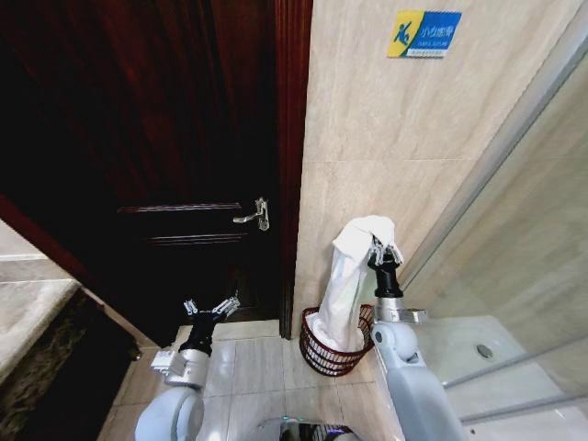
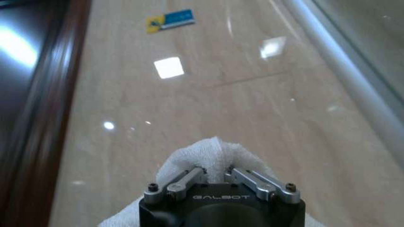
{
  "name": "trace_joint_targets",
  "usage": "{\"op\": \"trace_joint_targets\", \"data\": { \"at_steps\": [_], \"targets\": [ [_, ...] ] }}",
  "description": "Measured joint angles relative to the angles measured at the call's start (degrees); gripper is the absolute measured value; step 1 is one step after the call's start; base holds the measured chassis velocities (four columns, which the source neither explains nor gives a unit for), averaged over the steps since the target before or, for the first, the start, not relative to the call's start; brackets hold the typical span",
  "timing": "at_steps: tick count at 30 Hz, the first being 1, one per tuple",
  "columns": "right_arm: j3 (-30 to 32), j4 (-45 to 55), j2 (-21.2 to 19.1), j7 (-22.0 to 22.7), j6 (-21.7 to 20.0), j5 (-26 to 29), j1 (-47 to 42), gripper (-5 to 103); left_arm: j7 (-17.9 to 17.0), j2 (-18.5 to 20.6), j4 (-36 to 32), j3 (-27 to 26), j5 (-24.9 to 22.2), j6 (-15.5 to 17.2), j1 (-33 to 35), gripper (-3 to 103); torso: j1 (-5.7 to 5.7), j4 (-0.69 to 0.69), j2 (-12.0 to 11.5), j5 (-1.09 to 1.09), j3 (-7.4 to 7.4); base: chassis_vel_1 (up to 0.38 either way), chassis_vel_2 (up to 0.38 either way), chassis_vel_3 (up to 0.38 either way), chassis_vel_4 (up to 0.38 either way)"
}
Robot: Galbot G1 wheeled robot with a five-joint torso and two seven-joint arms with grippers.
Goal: Discard the used towel into the hamper.
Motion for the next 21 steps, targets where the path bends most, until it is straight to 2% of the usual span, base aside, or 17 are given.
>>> {"op": "trace_joint_targets", "data": {
  "at_steps": [11,21],
  "targets": [
    [2.5,-2.9,-2.3,-0.1,1.1,2.0,0.3,7,0.0,0.0,0.0,0.0,0.0,0.0,0.0,100,0.00,0.00,0.0,-0.01,0.00,0.000,0.000,0.000,0.000],
    [1.0,-2.6,0.8,-0.5,2.0,0.3,-2.1,7,0.0,0.0,0.0,0.0,0.0,0.0,0.0,100,0.00,0.00,0.0,-0.01,0.00,0.000,0.000,0.000,0.000]
  ]
}}
